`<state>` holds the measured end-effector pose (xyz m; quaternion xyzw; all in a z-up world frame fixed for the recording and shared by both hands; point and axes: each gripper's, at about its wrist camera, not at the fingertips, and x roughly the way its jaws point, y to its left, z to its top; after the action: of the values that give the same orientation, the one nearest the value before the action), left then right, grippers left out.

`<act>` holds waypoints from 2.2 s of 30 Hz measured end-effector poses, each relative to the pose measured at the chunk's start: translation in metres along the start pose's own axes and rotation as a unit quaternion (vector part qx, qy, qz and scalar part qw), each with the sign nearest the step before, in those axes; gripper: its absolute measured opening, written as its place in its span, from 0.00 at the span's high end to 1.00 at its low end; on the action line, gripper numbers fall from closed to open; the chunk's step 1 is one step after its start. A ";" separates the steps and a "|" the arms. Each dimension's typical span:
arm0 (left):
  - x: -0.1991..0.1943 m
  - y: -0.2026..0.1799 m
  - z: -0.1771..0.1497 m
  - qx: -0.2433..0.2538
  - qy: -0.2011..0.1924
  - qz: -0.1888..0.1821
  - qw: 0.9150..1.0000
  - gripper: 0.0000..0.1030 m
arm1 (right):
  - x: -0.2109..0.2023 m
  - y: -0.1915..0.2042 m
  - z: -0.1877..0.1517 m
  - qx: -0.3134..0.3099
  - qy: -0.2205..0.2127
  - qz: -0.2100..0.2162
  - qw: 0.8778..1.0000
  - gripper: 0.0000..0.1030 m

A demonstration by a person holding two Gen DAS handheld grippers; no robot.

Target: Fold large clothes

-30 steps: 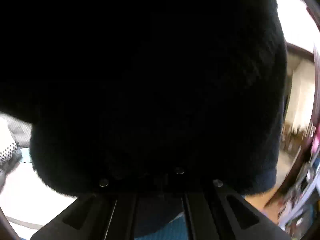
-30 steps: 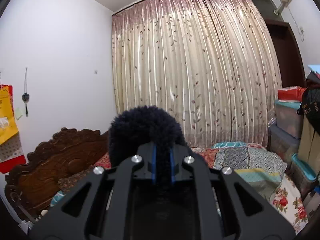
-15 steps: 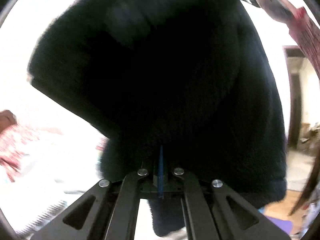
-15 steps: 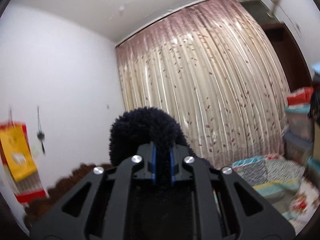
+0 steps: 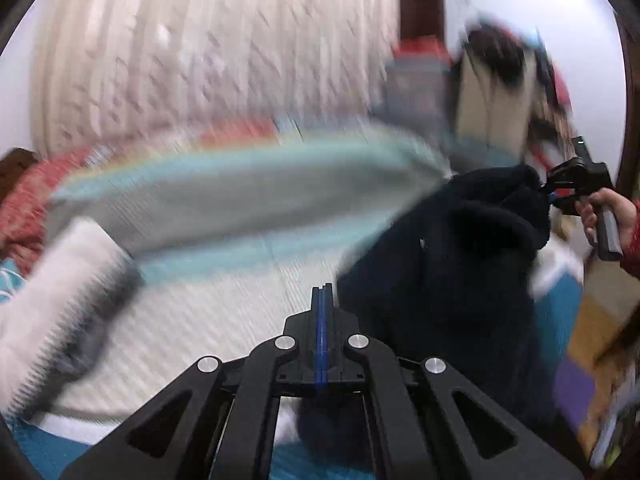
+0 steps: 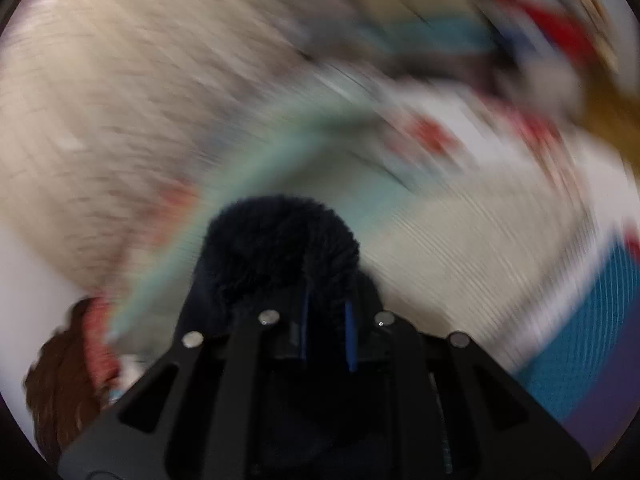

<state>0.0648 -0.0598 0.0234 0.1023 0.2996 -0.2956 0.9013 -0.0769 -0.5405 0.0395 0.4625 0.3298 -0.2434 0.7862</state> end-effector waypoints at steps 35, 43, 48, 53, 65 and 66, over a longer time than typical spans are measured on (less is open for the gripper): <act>0.130 -0.061 0.000 -0.076 0.229 -0.284 0.928 0.83 | 0.103 0.110 -0.055 -0.468 0.141 0.020 0.872 0.07; 0.037 -0.052 0.021 -0.063 0.071 -0.244 0.965 0.84 | -0.044 0.135 -0.083 -0.461 -0.017 0.158 0.873 0.84; -0.038 -0.028 0.044 -0.083 -0.034 -0.232 0.969 0.83 | -0.168 0.179 -0.093 -0.494 -0.149 0.215 0.829 0.85; -0.089 -0.036 0.036 -0.016 -0.056 -0.205 0.977 0.83 | -0.268 0.216 -0.121 -0.542 -0.238 0.257 0.764 0.85; -0.042 -0.037 -0.014 -0.056 0.044 -0.151 0.986 0.64 | -0.142 0.060 -0.169 -0.435 -0.090 0.136 0.886 0.85; -0.035 -0.036 -0.017 -0.064 0.054 -0.147 0.986 0.56 | -0.132 0.045 -0.170 -0.418 -0.080 0.126 0.896 0.84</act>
<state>0.0123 -0.0661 0.0302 0.0153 0.3779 -0.3990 0.8353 -0.1840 -0.3588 0.1028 0.1080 0.2758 -0.0180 0.9550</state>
